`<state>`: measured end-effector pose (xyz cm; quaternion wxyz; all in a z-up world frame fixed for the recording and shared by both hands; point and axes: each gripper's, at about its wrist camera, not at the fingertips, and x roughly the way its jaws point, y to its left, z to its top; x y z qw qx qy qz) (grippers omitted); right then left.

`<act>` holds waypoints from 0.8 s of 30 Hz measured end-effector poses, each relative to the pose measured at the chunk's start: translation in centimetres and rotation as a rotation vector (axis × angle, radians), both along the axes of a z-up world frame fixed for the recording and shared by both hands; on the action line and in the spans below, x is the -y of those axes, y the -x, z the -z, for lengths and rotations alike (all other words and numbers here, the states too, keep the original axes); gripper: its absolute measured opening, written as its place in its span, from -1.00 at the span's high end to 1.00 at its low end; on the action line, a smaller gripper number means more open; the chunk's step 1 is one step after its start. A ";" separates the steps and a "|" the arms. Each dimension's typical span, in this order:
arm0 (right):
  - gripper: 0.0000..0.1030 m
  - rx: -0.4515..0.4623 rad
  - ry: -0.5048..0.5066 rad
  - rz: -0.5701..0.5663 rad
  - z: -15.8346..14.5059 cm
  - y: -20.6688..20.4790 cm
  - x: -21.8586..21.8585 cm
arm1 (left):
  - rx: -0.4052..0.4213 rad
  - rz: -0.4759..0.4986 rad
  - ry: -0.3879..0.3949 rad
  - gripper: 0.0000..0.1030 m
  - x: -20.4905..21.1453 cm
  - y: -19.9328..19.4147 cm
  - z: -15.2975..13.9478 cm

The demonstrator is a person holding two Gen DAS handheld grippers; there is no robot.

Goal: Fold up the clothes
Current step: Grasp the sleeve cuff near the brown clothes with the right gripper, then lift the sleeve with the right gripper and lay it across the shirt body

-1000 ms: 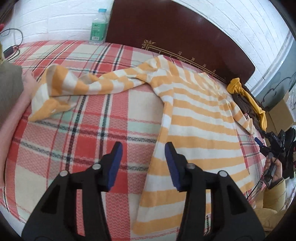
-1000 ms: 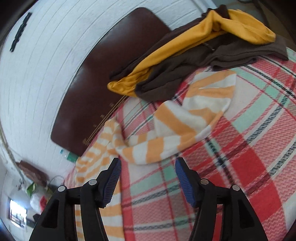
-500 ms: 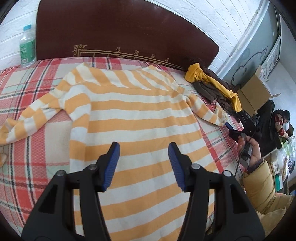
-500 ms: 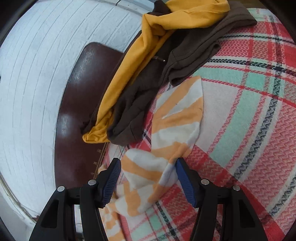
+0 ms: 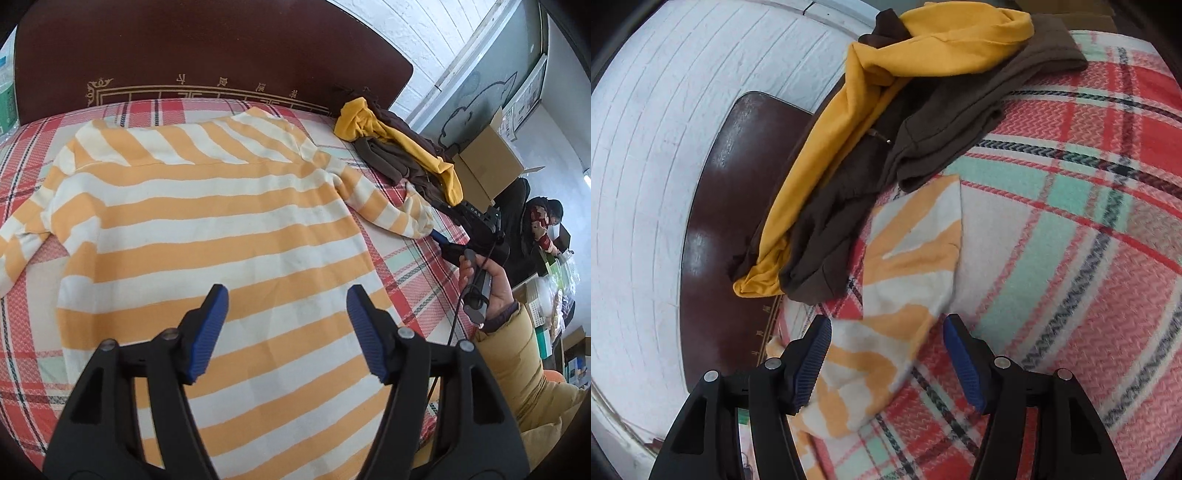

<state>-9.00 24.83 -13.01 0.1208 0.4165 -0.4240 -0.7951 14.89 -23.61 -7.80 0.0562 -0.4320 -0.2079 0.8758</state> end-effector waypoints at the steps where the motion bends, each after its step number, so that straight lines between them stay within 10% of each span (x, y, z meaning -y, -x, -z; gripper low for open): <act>1: -0.25 -0.005 0.001 0.000 0.0 0.5 0.1 | 0.003 0.006 -0.003 -0.32 -0.3 0.2 0.1; 3: -0.16 -0.027 0.026 -0.019 0.2 1.4 0.6 | 0.009 0.013 -0.004 -0.32 -0.6 0.6 0.1; 5: 0.82 -0.023 0.109 -0.044 1.4 2.4 0.8 | 0.015 0.021 -0.006 -0.32 -0.9 1.0 0.2; 10: 0.86 -0.104 0.190 -0.080 1.1 2.4 1.1 | 0.049 0.020 -0.025 -0.32 -0.6 2.0 0.9; 24: 0.86 -0.648 0.019 -0.294 -20.2 2.2 8.8 | 0.026 0.042 -0.144 -0.32 0.3 7.2 2.7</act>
